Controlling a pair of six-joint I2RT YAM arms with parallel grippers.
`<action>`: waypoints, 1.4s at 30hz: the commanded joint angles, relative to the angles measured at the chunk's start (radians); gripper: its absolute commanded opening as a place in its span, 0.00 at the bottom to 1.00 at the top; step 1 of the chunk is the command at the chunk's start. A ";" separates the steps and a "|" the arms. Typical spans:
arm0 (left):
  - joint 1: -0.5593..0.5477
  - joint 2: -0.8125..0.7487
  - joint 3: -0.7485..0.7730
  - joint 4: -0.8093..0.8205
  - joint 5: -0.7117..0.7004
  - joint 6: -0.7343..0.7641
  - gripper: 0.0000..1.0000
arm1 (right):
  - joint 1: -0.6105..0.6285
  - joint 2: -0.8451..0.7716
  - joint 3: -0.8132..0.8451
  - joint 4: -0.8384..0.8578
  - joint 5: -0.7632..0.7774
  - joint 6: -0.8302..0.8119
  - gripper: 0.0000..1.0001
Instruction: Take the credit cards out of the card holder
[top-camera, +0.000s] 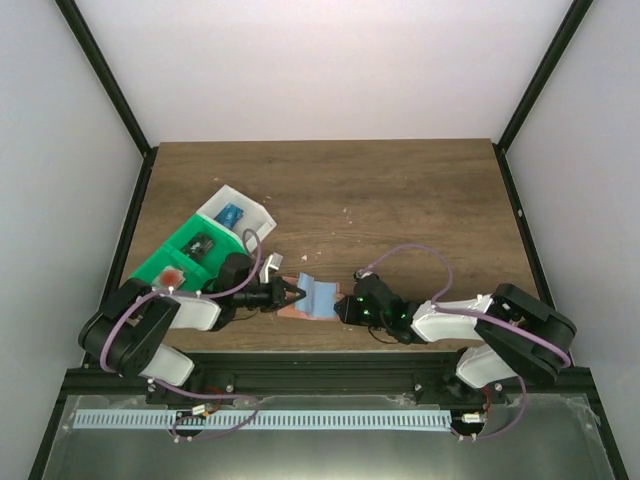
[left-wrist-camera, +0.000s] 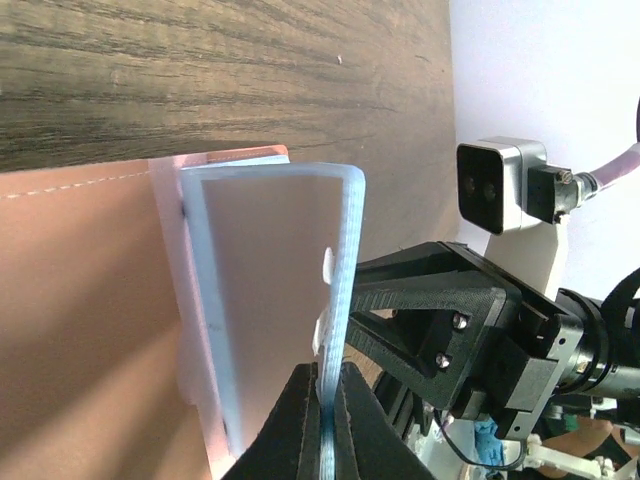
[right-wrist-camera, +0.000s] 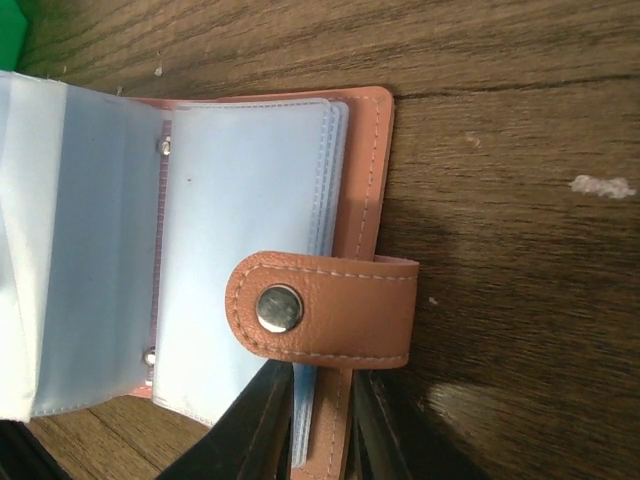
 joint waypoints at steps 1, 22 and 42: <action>-0.005 -0.028 0.021 -0.027 -0.015 0.056 0.00 | -0.007 -0.009 -0.008 -0.018 0.035 0.009 0.19; 0.002 -0.392 0.243 -0.764 -0.436 0.279 0.86 | -0.039 -0.477 0.038 -0.419 0.222 -0.027 0.76; 0.005 -0.814 0.516 -0.959 -0.473 0.450 1.00 | -0.039 -0.835 0.464 -0.863 0.270 -0.200 1.00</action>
